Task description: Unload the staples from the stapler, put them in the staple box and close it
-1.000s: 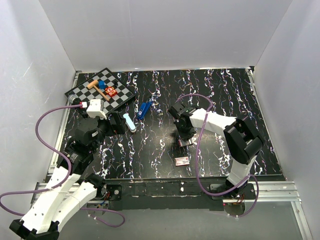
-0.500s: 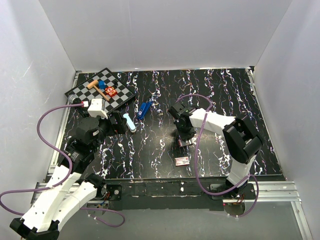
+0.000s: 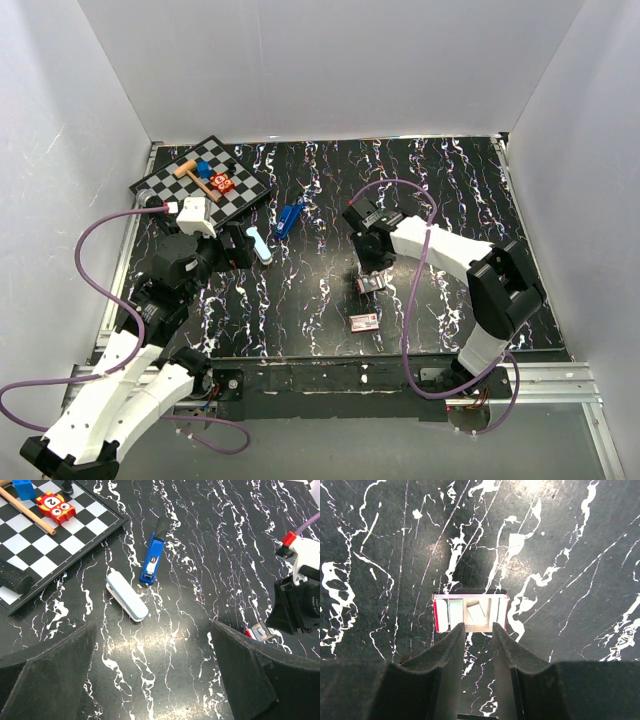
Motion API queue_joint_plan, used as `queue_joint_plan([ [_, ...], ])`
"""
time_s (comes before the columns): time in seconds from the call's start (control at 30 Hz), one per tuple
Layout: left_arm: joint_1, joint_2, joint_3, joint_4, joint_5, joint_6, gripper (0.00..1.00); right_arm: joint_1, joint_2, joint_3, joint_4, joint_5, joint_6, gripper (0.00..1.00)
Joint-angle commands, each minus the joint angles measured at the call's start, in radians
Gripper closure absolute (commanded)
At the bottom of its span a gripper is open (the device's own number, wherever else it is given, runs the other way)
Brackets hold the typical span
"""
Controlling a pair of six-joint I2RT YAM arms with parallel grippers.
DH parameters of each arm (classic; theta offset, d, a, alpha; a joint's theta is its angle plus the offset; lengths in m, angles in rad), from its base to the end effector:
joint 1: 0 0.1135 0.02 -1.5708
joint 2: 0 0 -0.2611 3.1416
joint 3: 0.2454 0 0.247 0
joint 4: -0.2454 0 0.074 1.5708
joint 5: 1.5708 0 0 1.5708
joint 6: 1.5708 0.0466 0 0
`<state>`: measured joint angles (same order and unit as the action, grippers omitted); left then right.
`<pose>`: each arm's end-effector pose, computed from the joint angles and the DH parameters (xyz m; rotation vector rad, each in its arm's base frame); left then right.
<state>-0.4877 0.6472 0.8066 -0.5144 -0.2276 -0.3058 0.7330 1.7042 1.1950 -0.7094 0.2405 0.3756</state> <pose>0.1381 -0.0613 0.3267 0.0224 1.9287 -0.3143 0.2559 0.2154 0.1959 -0.4255 2.6847 -0.0247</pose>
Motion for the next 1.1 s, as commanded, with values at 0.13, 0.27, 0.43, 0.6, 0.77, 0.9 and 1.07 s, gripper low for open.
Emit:
queue_joint_plan([
  [0.13, 0.005, 0.045, -0.007, 0.030, 0.129, 0.022, 0.02, -0.020, -0.078, -0.023, -0.015, 0.034, 0.011, 0.64],
  [0.27, 0.003, 0.106, 0.006, 0.028, 0.215, 0.022, 0.05, -0.035, -0.089, -0.055, -0.001, 0.031, 0.013, 0.64],
  [0.43, 0.000, 0.132, 0.006, 0.036, 0.289, -0.009, 0.08, -0.058, -0.089, -0.092, 0.027, 0.019, 0.009, 0.65],
  [0.6, -0.028, 0.157, 0.008, 0.034, 0.297, -0.024, 0.09, -0.072, -0.081, -0.113, 0.047, 0.003, 0.008, 0.66],
  [0.77, -0.103, 0.190, 0.009, 0.031, 0.303, -0.070, 0.10, -0.072, -0.112, -0.126, 0.042, -0.006, 0.009, 0.67],
  [0.9, -0.173, 0.210, -0.007, 0.037, 0.280, -0.127, 0.11, -0.070, -0.185, -0.172, 0.028, -0.044, 0.037, 0.67],
  [1.07, -0.253, 0.273, -0.040, 0.059, 0.269, -0.183, 0.11, -0.035, -0.288, -0.258, 0.030, -0.124, 0.085, 0.67],
])
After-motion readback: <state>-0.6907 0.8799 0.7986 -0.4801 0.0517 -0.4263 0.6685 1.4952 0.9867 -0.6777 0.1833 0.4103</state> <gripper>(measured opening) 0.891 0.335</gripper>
